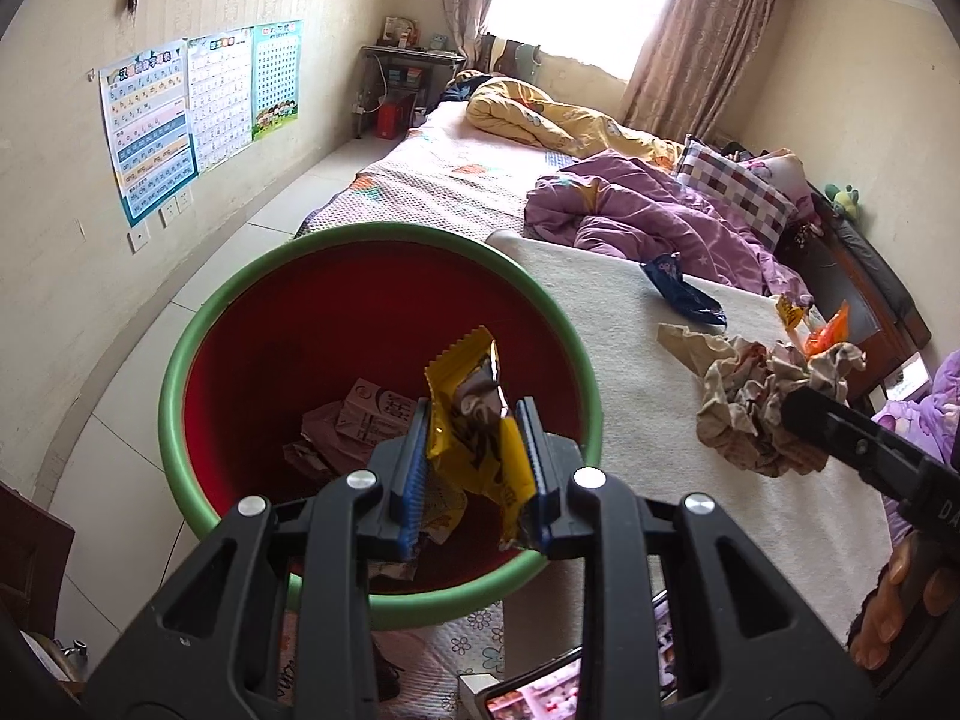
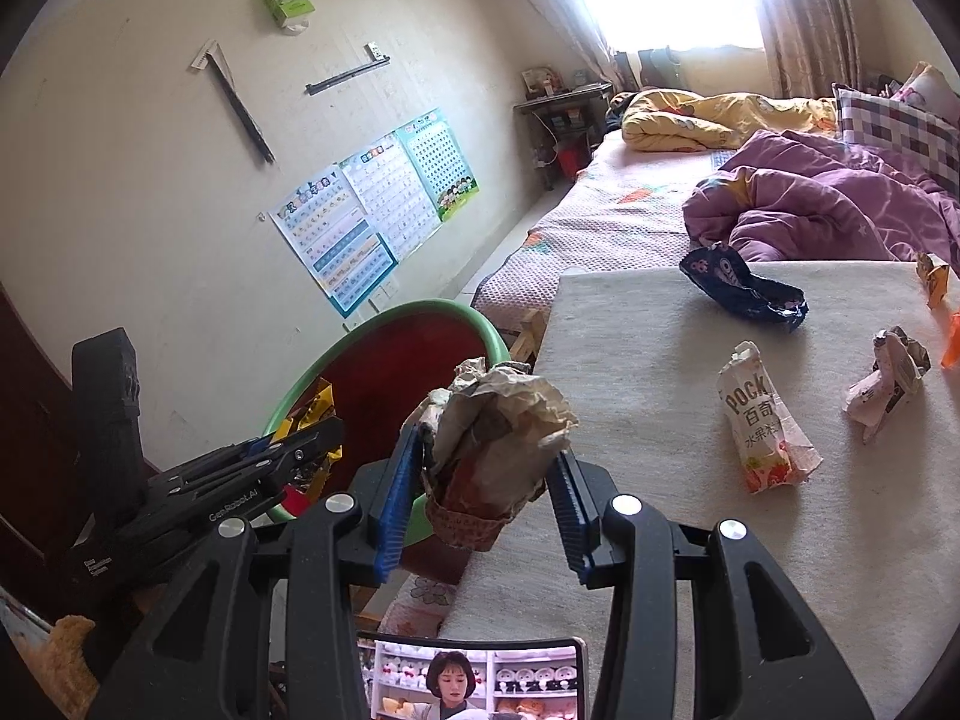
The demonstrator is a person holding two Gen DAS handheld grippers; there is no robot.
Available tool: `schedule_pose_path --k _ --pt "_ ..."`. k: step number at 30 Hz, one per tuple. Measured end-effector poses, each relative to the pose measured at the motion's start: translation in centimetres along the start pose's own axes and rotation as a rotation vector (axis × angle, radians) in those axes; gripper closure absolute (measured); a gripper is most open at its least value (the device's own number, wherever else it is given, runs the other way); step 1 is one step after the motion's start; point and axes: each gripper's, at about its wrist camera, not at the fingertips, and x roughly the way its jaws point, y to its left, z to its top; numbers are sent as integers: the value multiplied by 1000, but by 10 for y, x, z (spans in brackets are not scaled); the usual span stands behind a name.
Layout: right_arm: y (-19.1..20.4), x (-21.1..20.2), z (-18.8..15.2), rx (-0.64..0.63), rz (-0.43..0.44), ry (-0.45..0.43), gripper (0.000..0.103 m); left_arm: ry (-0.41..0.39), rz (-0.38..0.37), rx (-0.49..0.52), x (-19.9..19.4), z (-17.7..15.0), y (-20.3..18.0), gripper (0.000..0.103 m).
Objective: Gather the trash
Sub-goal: 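Carry the yellow wrapper and crumpled paper over the bucket and open both tools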
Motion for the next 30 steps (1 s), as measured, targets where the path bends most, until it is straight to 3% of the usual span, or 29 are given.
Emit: schedule_pose_path --k 30 --pt "39 52 17 -97 78 60 62 12 77 -22 15 10 33 76"
